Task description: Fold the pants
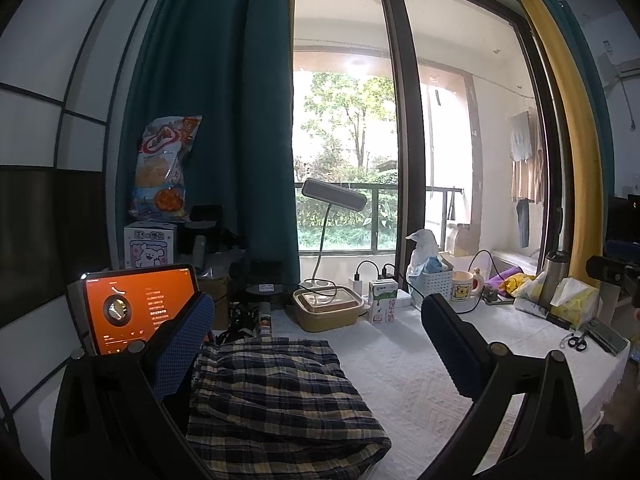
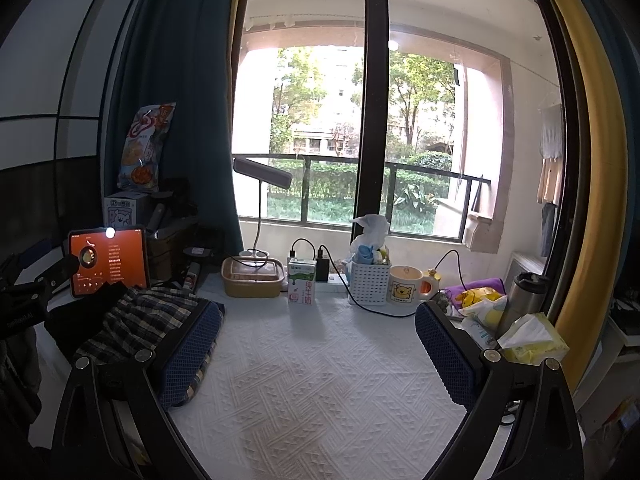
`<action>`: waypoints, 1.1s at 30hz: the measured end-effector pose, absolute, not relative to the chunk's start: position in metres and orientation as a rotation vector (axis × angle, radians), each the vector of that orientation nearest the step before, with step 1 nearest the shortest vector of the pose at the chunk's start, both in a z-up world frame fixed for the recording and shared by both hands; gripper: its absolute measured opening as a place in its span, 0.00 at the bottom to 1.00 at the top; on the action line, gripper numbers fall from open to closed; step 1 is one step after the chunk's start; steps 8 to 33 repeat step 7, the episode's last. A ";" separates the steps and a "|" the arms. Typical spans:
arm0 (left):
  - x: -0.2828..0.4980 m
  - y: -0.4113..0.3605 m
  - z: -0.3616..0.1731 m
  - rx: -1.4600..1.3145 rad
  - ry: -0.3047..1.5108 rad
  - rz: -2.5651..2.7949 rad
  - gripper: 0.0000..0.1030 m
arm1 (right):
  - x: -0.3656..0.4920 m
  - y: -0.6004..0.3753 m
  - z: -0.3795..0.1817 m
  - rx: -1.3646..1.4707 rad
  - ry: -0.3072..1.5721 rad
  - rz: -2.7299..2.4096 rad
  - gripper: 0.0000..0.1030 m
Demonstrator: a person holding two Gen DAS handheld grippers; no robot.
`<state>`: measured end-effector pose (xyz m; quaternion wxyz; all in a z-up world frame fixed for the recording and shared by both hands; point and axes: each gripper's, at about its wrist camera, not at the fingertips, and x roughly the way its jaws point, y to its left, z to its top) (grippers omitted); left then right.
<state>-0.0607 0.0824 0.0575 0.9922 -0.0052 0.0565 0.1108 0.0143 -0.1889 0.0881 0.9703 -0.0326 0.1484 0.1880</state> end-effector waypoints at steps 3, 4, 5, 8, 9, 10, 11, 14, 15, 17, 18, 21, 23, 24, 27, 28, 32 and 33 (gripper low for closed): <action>-0.062 0.081 0.059 -0.008 0.105 0.216 0.99 | 0.014 -0.188 0.089 -0.065 0.300 0.378 0.96; -0.063 0.082 0.059 -0.010 0.102 0.215 0.99 | 0.014 -0.188 0.089 -0.066 0.299 0.379 0.96; -0.063 0.082 0.060 -0.011 0.099 0.214 0.99 | 0.014 -0.188 0.089 -0.066 0.300 0.378 0.96; -0.064 0.082 0.060 -0.017 0.097 0.200 0.99 | 0.014 -0.188 0.089 -0.065 0.299 0.380 0.96; -0.064 0.082 0.060 -0.017 0.097 0.200 0.99 | 0.014 -0.188 0.089 -0.065 0.299 0.380 0.96; -0.064 0.082 0.060 -0.017 0.097 0.200 0.99 | 0.014 -0.188 0.089 -0.065 0.299 0.380 0.96; -0.064 0.082 0.060 -0.017 0.097 0.200 0.99 | 0.014 -0.188 0.089 -0.065 0.299 0.380 0.96; -0.064 0.082 0.060 -0.017 0.097 0.200 0.99 | 0.014 -0.188 0.089 -0.065 0.299 0.380 0.96; -0.064 0.082 0.060 -0.017 0.097 0.200 0.99 | 0.014 -0.188 0.089 -0.065 0.299 0.380 0.96; -0.064 0.082 0.060 -0.017 0.097 0.200 0.99 | 0.014 -0.188 0.089 -0.065 0.299 0.380 0.96; -0.064 0.082 0.060 -0.017 0.097 0.200 0.99 | 0.014 -0.188 0.089 -0.065 0.299 0.380 0.96; -0.064 0.082 0.060 -0.017 0.097 0.200 0.99 | 0.014 -0.188 0.089 -0.065 0.299 0.380 0.96; -0.064 0.082 0.060 -0.017 0.097 0.200 0.99 | 0.014 -0.188 0.089 -0.065 0.299 0.380 0.96; -0.064 0.082 0.060 -0.017 0.097 0.200 0.99 | 0.014 -0.188 0.089 -0.065 0.299 0.380 0.96; -0.064 0.082 0.060 -0.017 0.097 0.200 0.99 | 0.014 -0.188 0.089 -0.065 0.299 0.380 0.96; -0.064 0.082 0.060 -0.017 0.097 0.200 0.99 | 0.014 -0.188 0.089 -0.065 0.299 0.380 0.96; -0.064 0.082 0.060 -0.017 0.097 0.200 0.99 | 0.014 -0.188 0.089 -0.065 0.299 0.380 0.96; -0.064 0.082 0.060 -0.017 0.097 0.200 0.99 | 0.014 -0.188 0.089 -0.065 0.299 0.380 0.96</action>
